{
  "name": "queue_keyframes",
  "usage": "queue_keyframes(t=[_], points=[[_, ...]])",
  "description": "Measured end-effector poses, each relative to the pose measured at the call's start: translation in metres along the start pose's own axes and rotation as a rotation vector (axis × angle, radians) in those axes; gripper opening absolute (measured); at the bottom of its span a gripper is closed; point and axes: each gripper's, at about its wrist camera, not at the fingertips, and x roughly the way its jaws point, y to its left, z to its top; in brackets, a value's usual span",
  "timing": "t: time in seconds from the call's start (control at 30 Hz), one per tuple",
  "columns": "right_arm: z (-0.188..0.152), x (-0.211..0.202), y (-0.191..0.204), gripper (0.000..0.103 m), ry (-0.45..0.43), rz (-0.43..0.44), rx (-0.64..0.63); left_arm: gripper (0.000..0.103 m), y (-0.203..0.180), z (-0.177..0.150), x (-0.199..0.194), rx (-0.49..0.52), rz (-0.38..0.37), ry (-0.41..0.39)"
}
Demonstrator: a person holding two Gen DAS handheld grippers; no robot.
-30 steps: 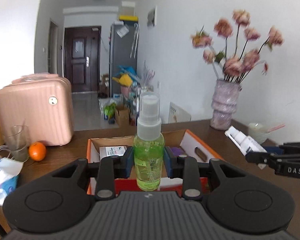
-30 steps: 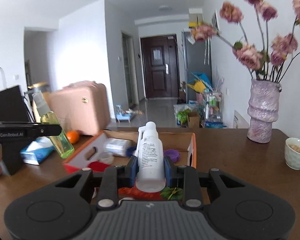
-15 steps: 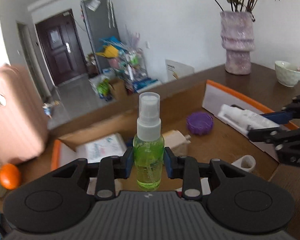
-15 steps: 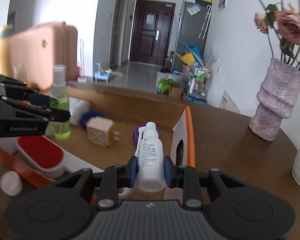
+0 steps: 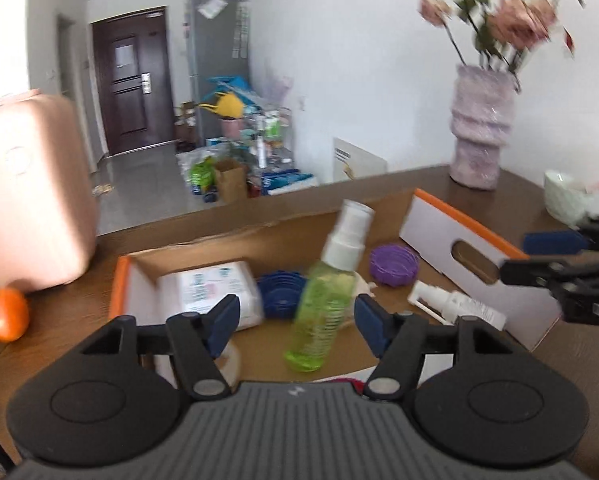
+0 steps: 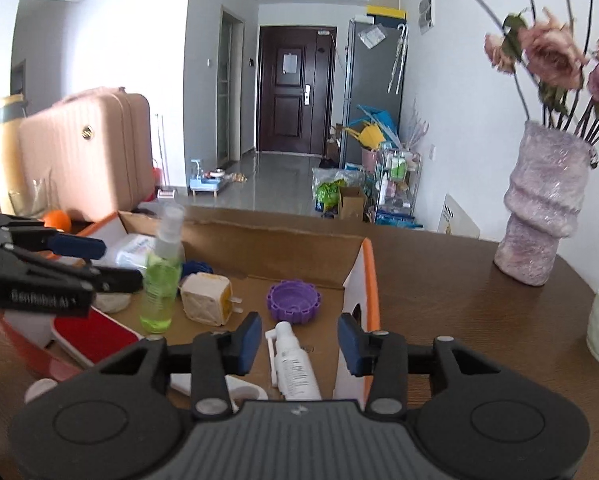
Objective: Organize rigid objects
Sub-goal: 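Open both grippers to release the spray bottles inside the box, then withdraw both grippers from the box toward the two white caps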
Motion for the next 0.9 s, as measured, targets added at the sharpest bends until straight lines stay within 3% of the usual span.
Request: queue_keyframes(t=[0.2, 0.4, 0.5, 0.63, 0.8, 0.9], points=[[0.002, -0.048, 0.001, 0.052, -0.037, 0.013, -0.005, 0.076, 0.027, -0.005, -0.062, -0.165, 0.127, -0.028], [-0.011, -0.1, 0.006, 0.057, -0.072, 0.034, 0.011, 0.081, 0.028, -0.033, -0.142, -0.248, 0.198, -0.086], [-0.025, -0.129, 0.011, 0.061, -0.088, 0.051, 0.028, 0.085, 0.017, -0.053, -0.182, -0.262, 0.21, -0.116], [-0.049, -0.165, 0.02, 0.063, -0.097, 0.073, 0.029, 0.095, -0.014, -0.09, -0.229, -0.188, 0.266, -0.157], [-0.086, -0.215, 0.033, 0.072, -0.139, 0.081, 0.044, 0.098, -0.046, -0.138, -0.278, -0.181, 0.292, -0.2], [-0.107, -0.242, 0.042, 0.085, -0.177, 0.068, 0.059, 0.103, -0.06, -0.164, -0.306, -0.212, 0.306, -0.232]])
